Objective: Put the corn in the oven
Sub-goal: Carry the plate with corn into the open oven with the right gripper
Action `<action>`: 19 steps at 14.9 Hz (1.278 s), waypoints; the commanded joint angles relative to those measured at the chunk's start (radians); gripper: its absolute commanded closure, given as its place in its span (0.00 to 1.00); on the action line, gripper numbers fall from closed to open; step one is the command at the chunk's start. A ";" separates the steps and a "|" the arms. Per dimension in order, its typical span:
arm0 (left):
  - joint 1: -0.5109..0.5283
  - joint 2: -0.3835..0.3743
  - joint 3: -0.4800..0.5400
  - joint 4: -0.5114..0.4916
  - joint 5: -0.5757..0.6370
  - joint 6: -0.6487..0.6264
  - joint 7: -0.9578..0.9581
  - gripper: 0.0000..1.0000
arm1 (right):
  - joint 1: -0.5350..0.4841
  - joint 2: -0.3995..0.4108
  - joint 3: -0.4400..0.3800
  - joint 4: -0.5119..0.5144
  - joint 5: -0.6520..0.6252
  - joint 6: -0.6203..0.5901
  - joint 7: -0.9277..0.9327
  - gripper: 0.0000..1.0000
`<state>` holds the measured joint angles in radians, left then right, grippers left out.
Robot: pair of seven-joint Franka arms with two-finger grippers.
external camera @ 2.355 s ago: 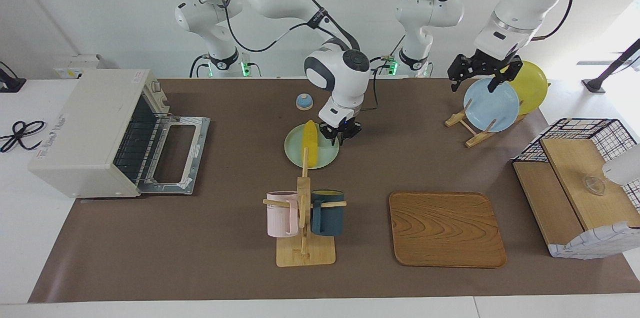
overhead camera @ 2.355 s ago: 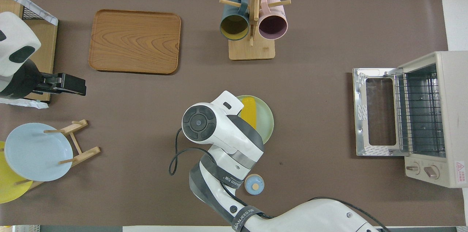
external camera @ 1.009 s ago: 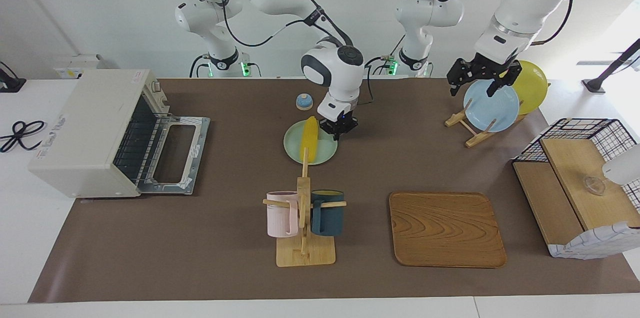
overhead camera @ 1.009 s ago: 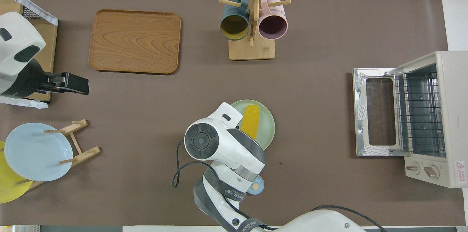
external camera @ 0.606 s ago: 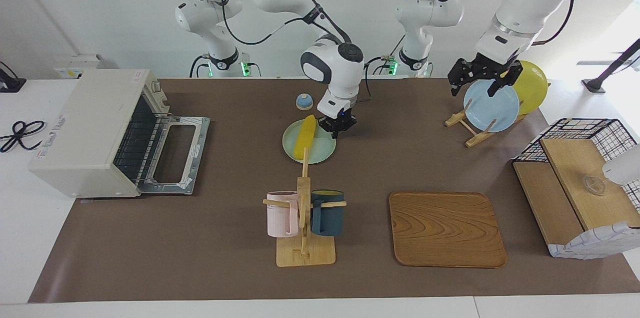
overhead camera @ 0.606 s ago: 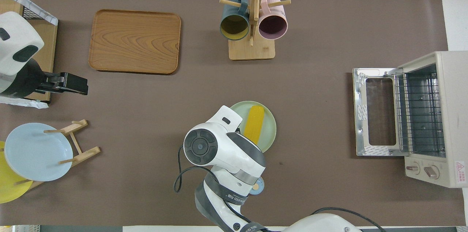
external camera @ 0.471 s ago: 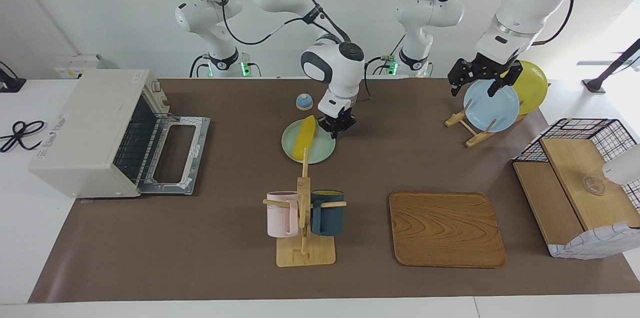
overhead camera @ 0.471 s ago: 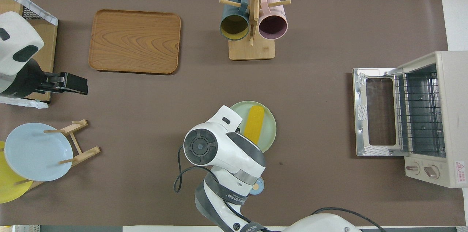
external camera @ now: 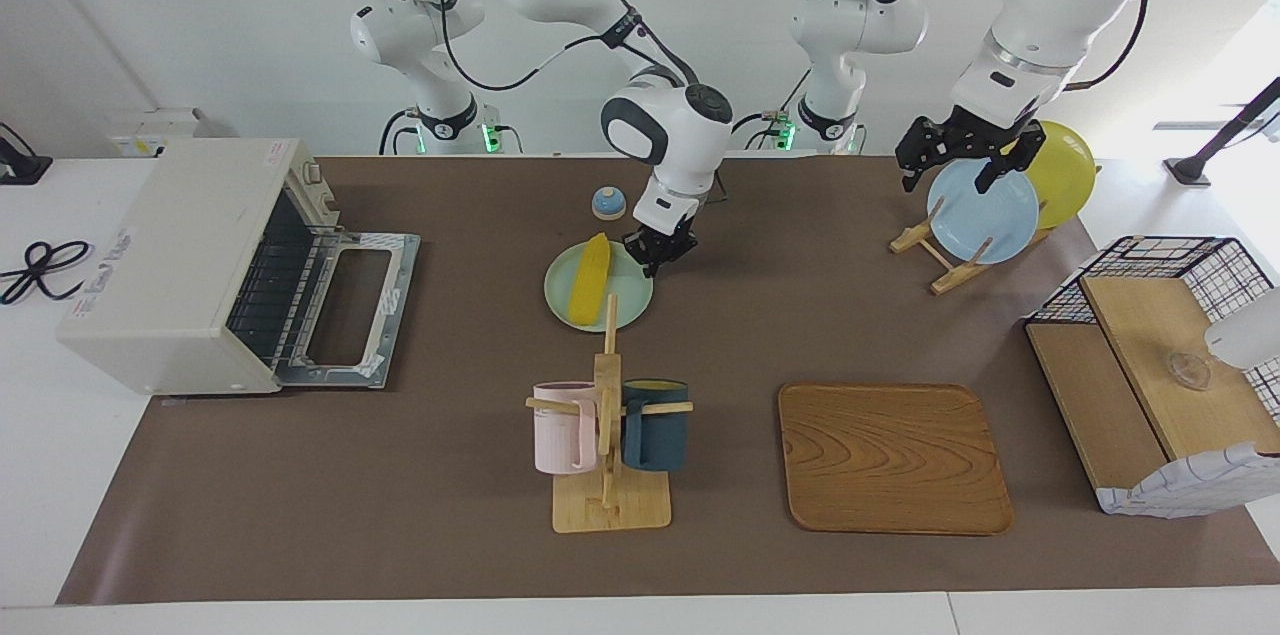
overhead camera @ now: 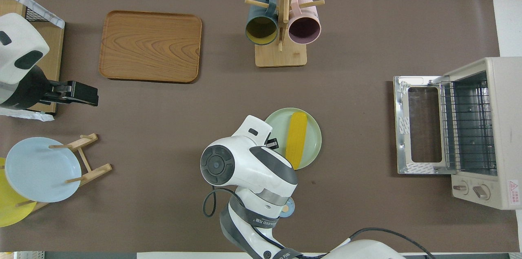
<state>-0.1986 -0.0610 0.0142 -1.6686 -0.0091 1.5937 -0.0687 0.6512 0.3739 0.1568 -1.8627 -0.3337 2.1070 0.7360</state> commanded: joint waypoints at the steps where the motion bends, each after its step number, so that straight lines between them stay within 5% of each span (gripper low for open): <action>1: 0.015 -0.014 -0.008 -0.014 -0.014 0.000 0.000 0.00 | -0.050 -0.024 0.004 0.033 -0.016 -0.054 -0.047 1.00; 14: 0.014 -0.013 -0.008 -0.014 -0.014 0.003 0.000 0.00 | -0.223 -0.202 0.000 -0.073 -0.024 -0.225 -0.184 1.00; 19: 0.018 -0.013 -0.008 -0.014 -0.015 0.003 0.000 0.00 | -0.379 -0.272 0.001 -0.128 -0.033 -0.219 -0.279 1.00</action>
<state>-0.1985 -0.0610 0.0142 -1.6686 -0.0091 1.5937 -0.0687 0.3479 0.1624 0.1478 -1.9282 -0.3482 1.8772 0.4993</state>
